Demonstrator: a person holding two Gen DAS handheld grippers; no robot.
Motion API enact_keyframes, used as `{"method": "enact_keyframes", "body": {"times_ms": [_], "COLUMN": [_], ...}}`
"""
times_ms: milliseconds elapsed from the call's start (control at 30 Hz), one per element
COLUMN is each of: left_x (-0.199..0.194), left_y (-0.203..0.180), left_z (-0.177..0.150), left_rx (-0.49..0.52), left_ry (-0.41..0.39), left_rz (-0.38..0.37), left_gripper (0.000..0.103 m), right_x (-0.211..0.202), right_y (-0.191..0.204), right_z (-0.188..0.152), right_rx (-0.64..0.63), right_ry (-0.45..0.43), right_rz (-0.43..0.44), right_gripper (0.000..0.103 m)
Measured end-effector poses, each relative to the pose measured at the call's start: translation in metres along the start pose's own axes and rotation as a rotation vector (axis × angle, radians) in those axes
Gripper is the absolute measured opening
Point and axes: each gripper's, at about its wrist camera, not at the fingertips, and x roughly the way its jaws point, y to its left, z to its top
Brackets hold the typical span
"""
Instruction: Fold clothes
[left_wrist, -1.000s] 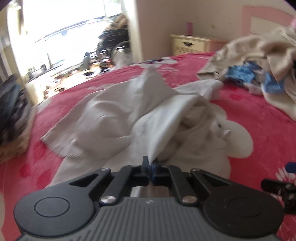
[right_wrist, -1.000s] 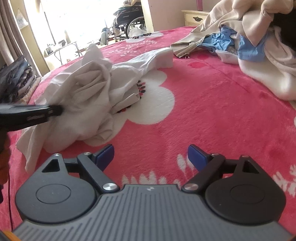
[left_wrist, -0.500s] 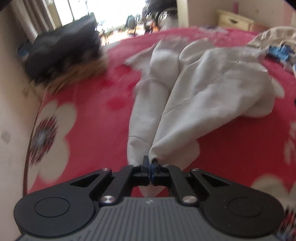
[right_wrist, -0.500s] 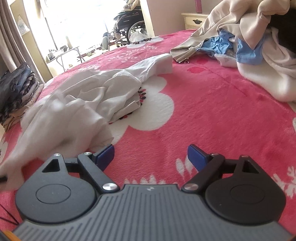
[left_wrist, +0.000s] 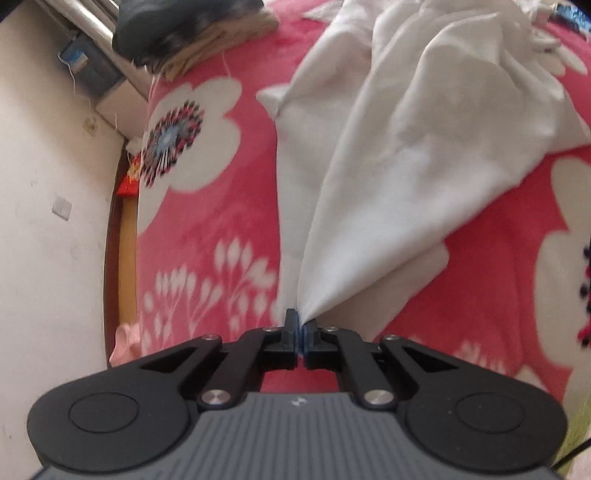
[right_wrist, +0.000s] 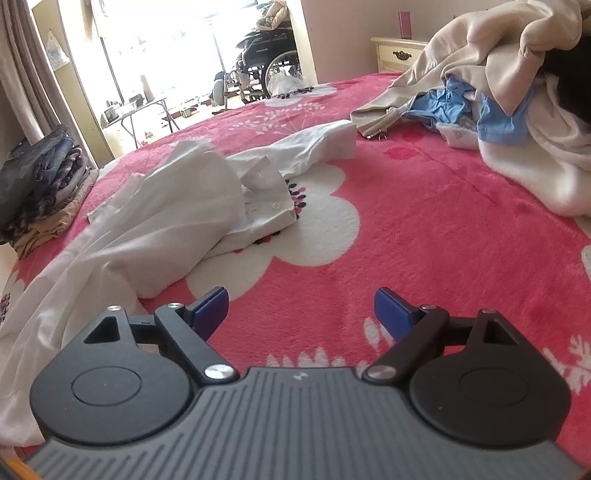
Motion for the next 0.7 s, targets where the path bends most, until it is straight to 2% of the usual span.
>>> {"method": "enact_keyframes", "body": {"times_ms": [33,67,100,133,300,400,533,700], "left_x": [-0.001,-0.003,-0.009,-0.016,-0.048,-0.051,-0.05,-0.058], "left_y": [0.003,0.005,0.008,0.01,0.018,0.031,0.058,0.084], "left_z": [-0.004,-0.007,-0.008,-0.008,-0.005,-0.002,-0.005,-0.008], "left_rx": [0.0,-0.006,-0.022,-0.031,-0.028,-0.061,-0.213,-0.378], "left_ry": [0.014,0.022,0.01,-0.019,-0.127,-0.149,-0.145,-0.176], "left_rz": [0.0,0.0,0.001,0.008,0.047,0.038,-0.051,-0.048], "left_gripper": [0.022,0.029,0.046,0.055,0.068,0.078,0.08,0.08], "right_x": [-0.001,-0.002,-0.003,-0.004,-0.008,-0.009,-0.013,-0.016], "right_y": [0.001,0.002,0.003,0.004,0.013,0.018,0.023,0.028], "right_z": [0.0,0.0,-0.001,-0.001,-0.003,-0.004,-0.005,-0.006], "right_rx": [0.001,0.0,-0.001,-0.003,-0.014,-0.025,-0.027,-0.036], "right_ry": [-0.003,-0.004,-0.005,-0.005,-0.004,-0.003,-0.001,0.002], "right_rz": [0.002,0.004,0.007,0.01,0.027,0.034,0.051,0.071], "right_gripper": [0.086,0.086,0.086,0.086,0.086,0.086,0.086,0.086]}}
